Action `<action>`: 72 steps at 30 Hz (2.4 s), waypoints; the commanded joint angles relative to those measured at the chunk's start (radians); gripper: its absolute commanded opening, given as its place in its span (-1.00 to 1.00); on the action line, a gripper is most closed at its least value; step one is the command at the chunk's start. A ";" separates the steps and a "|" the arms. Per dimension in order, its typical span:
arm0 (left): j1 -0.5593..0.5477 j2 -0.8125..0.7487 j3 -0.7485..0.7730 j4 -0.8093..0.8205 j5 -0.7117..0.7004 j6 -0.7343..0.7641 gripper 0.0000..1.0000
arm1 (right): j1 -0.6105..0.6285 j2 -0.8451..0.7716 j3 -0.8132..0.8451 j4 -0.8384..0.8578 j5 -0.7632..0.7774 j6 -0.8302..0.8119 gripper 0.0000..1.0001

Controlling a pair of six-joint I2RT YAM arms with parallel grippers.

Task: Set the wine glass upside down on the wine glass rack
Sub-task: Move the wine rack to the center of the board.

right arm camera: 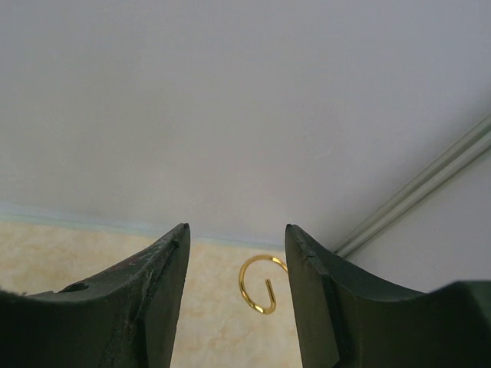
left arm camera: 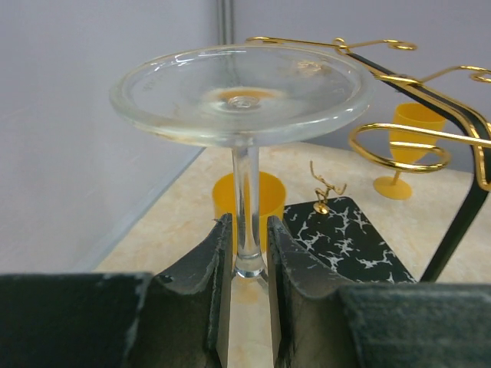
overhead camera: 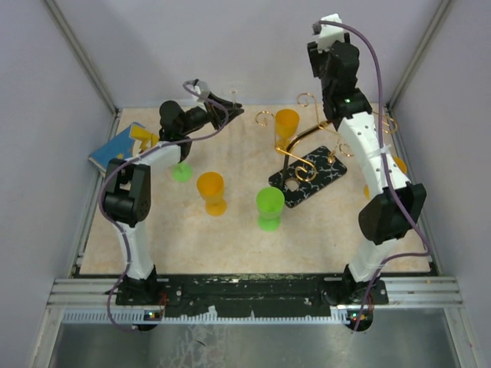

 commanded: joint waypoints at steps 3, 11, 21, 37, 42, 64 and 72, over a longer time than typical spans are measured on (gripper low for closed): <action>0.013 0.054 0.099 0.041 -0.016 -0.001 -1.00 | -0.098 0.019 0.223 -0.287 -0.058 0.243 0.11; 0.025 0.086 0.138 0.050 -0.010 0.000 -1.00 | -0.163 0.157 0.492 -0.599 -0.044 0.322 0.49; 0.042 0.076 0.127 0.048 -0.006 0.005 -1.00 | -0.244 0.213 0.490 -0.709 -0.077 0.380 0.78; 0.060 0.049 0.105 0.018 0.007 0.031 -1.00 | -0.246 0.245 0.431 -0.775 -0.166 0.440 0.79; 0.063 0.056 0.111 0.018 0.012 0.028 -1.00 | -0.246 0.207 0.339 -0.781 -0.200 0.469 0.78; 0.068 0.065 0.097 0.045 0.019 0.005 -1.00 | -0.147 0.100 0.213 -0.741 -0.307 0.431 0.78; 0.068 0.059 0.098 0.041 0.018 0.004 -1.00 | -0.134 0.107 0.220 -0.743 -0.376 0.409 0.78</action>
